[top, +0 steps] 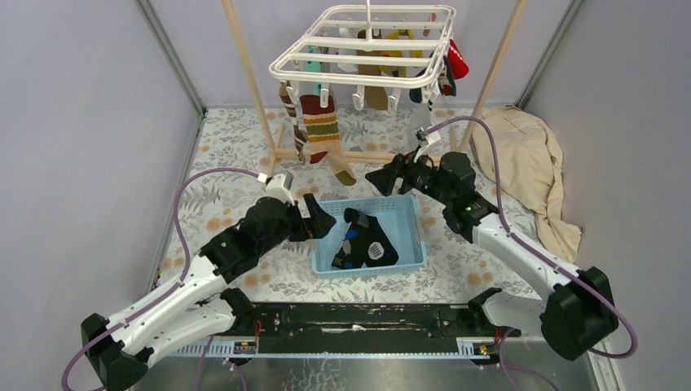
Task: Remove the socks clipped to the hanger
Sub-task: Remove the sock from the hanger.
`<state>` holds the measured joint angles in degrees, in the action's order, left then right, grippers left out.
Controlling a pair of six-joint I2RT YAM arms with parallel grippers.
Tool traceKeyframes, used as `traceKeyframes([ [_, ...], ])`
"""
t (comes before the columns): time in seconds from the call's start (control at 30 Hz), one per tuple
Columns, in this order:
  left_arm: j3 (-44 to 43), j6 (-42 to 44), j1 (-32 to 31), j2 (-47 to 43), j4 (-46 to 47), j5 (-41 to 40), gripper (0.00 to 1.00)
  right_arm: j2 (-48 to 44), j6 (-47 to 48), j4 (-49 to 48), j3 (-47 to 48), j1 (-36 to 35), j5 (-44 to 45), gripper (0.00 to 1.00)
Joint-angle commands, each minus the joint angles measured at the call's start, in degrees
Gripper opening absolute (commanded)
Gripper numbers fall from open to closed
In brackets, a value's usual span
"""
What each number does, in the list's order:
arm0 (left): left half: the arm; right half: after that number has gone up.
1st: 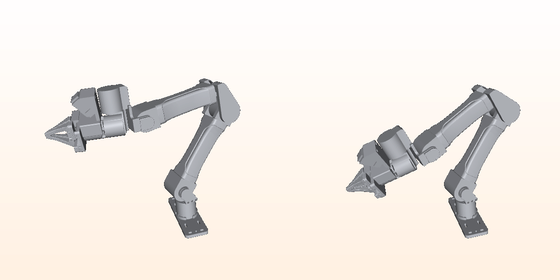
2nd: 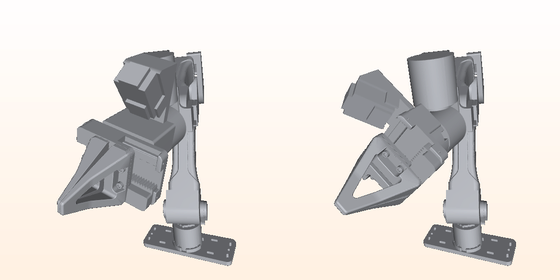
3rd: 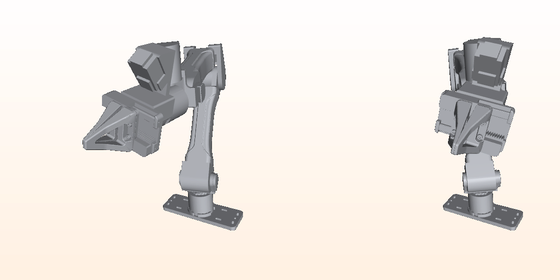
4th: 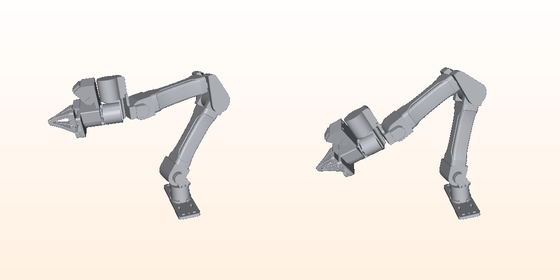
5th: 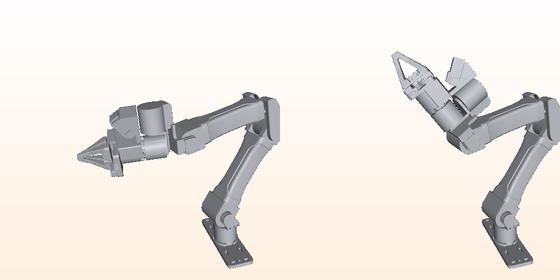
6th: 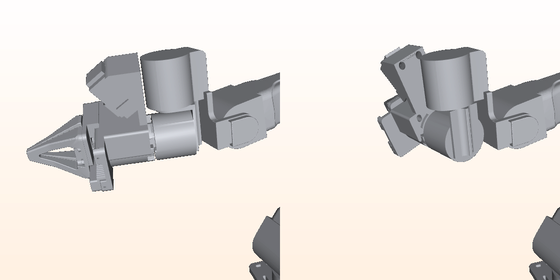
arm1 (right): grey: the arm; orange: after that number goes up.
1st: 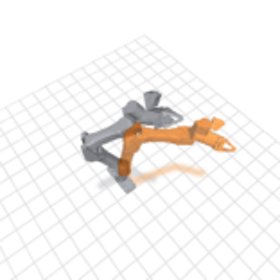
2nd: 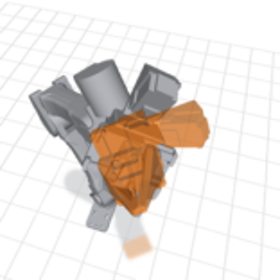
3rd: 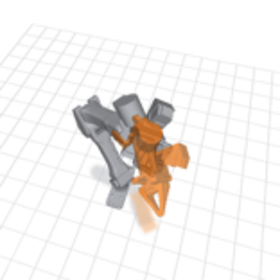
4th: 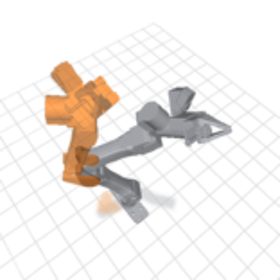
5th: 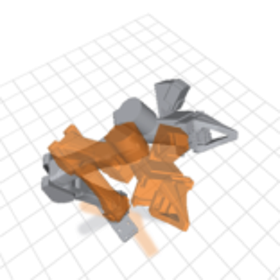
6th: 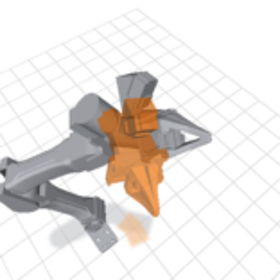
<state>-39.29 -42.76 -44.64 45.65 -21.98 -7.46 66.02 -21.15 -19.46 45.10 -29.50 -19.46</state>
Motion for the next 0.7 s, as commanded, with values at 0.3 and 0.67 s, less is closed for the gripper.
traceKeyframes([
  [0.3, 0.85, -1.53, -0.36, -5.68, -1.06, 0.04, 0.99, 16.82, -5.89, -22.71, 5.2, -0.21, -11.25, 0.83],
  [0.67, -1.0, -1.27, -0.4, -6.34, -5.2, -0.42, 0.99, 27.27, -6.36, -25.68, 12.84, -0.62, -14.76, 0.71],
])
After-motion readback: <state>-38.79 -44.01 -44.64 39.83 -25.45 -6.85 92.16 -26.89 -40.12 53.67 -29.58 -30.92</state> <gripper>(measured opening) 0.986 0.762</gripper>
